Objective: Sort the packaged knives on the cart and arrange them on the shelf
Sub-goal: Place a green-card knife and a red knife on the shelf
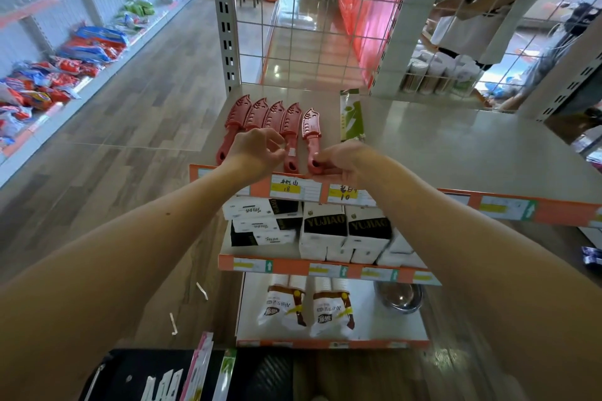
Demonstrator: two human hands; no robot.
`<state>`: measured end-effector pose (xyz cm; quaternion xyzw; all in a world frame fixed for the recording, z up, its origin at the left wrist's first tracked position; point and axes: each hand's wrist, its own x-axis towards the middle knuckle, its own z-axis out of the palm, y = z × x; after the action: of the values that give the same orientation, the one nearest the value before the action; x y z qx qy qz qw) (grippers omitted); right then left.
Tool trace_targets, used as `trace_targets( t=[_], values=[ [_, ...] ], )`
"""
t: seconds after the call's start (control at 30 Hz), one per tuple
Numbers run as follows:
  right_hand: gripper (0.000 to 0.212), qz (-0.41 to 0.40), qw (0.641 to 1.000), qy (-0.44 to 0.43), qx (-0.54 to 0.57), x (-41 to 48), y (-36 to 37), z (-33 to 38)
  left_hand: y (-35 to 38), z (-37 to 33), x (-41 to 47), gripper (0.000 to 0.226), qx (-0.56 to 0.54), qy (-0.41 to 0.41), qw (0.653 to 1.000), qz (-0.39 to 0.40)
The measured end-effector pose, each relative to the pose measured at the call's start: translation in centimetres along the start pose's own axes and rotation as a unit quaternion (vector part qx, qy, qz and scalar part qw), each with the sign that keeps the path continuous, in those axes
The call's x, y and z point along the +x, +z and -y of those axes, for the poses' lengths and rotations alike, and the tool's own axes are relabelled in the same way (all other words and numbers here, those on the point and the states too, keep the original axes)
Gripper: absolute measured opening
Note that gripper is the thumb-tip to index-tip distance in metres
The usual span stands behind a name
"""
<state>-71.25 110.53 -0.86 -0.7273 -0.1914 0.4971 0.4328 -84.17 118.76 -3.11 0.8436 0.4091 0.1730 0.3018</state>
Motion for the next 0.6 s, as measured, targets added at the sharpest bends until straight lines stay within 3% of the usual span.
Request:
trace_targets(
  t=[0.2,0.3,0.4,0.6],
  values=[
    [0.027,-0.086,0.982,-0.049,-0.163,1.0,0.0,0.3,-0.2,0.0,-0.3,0.028,0.038,0.015,0.999,0.0],
    [0.019,-0.102,0.962,-0.075,-0.241,1.1,0.1,0.1,-0.1,-0.2,-0.4,0.027,0.063,0.029,0.998,0.008],
    [0.012,-0.102,0.953,-0.108,-0.264,1.3,0.2,0.2,0.1,-0.3,-0.3,0.027,0.081,0.039,0.996,0.015],
    [0.024,-0.129,0.91,-0.195,-0.343,1.5,0.3,-0.1,0.4,-0.3,0.0,0.038,0.115,0.049,0.991,0.039]
  ],
)
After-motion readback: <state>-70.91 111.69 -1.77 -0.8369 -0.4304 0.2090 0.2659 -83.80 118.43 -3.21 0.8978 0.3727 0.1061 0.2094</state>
